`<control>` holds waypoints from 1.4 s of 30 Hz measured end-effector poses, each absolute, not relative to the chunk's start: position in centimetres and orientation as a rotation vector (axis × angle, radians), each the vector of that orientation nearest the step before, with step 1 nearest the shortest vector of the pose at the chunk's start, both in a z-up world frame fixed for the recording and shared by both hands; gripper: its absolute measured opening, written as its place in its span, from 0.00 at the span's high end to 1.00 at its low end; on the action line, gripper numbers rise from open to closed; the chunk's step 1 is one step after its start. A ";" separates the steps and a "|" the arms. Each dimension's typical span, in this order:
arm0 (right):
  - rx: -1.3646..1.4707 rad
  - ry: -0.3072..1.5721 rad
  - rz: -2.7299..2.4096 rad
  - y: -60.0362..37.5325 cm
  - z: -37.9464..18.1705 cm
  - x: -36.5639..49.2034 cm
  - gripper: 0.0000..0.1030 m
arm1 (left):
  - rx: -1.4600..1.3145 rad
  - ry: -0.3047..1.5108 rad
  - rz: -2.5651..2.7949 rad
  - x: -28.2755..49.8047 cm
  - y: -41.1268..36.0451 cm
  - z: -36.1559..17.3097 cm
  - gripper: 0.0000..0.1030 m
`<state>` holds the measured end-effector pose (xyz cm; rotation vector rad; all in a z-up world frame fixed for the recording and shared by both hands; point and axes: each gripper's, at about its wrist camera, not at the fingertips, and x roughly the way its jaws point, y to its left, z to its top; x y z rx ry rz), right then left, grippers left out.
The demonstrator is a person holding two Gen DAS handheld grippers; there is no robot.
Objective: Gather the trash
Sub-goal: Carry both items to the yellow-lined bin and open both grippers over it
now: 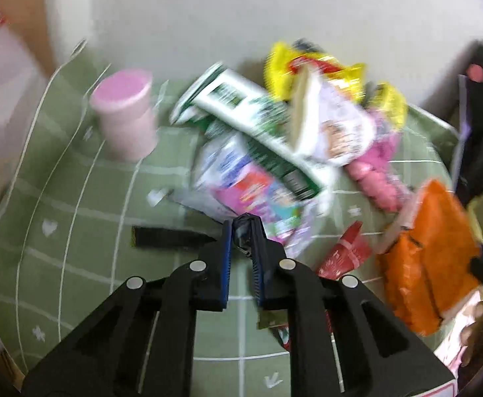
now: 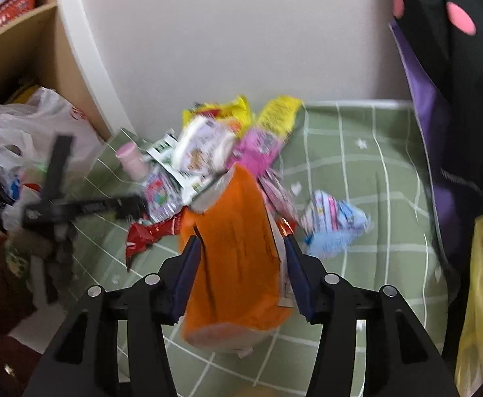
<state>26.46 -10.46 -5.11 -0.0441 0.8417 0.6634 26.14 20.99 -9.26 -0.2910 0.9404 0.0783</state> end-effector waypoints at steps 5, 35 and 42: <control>-0.011 0.874 0.581 -11.4 -7.3 25.6 0.53 | -0.273 0.836 -0.034 26.7 19.6 -6.2 0.90; -0.028 0.373 -0.079 -28.1 15.3 16.4 0.96 | -0.126 0.556 -0.841 28.8 -1.8 9.3 0.90; -0.001 0.363 -0.170 -34.5 15.4 17.6 0.96 | -0.073 0.550 -0.965 30.5 -9.9 11.6 0.90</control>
